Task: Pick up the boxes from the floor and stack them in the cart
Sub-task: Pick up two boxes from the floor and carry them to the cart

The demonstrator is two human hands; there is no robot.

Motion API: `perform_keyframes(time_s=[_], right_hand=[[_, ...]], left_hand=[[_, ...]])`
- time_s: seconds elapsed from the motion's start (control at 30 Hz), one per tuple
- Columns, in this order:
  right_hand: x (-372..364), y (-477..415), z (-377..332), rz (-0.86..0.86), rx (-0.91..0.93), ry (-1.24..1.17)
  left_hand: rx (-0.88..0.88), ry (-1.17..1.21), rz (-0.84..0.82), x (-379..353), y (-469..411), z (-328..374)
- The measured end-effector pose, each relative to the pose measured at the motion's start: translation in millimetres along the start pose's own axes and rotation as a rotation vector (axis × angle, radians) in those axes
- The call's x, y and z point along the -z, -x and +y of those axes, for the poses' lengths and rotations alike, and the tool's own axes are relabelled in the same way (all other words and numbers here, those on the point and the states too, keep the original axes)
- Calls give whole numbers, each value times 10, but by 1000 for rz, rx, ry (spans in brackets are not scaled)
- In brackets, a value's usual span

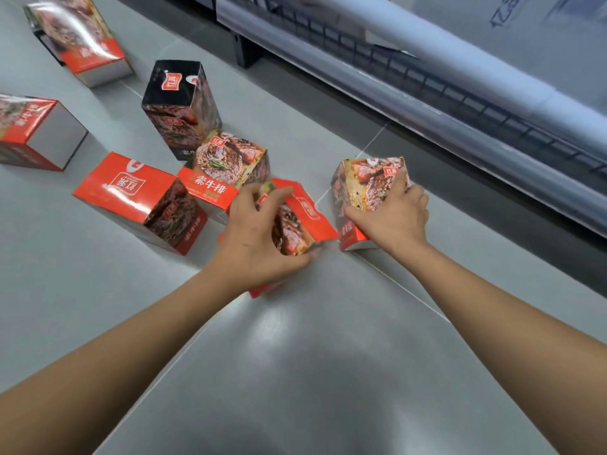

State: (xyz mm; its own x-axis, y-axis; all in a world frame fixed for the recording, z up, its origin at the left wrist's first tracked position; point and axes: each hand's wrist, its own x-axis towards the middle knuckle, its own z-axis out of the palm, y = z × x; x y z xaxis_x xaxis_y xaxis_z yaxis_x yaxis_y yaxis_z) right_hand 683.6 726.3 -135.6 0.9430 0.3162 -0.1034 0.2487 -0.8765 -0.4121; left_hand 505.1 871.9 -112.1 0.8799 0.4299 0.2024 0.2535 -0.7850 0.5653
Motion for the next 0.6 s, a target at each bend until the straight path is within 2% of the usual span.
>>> perform_keyframes(time_s=[0.13,0.2,0.27,0.33,0.4,0.47,0.53,0.6], right_hand=[[-13,60,11,79,56,-150],[-28,124,36,102,105,-228],[-63,210,85,123,163,-263],[-113,309,148,134,210,-280],[-174,382,200,148,244,-314],[-214,399,208,172,266,-353],[-225,401,206,176,275,-403],[-212,444,246,140,264,-457]], left_hand=[[203,158,121,-23,162,-27],[243,81,120,-19,297,-73],[196,-78,118,25,393,-123],[70,-232,121,110,393,-172],[-96,-338,45,227,272,-204],[-226,-413,-128,333,63,-194],[-271,-464,-290,382,-129,-150],[-289,-497,-375,378,-231,-111]])
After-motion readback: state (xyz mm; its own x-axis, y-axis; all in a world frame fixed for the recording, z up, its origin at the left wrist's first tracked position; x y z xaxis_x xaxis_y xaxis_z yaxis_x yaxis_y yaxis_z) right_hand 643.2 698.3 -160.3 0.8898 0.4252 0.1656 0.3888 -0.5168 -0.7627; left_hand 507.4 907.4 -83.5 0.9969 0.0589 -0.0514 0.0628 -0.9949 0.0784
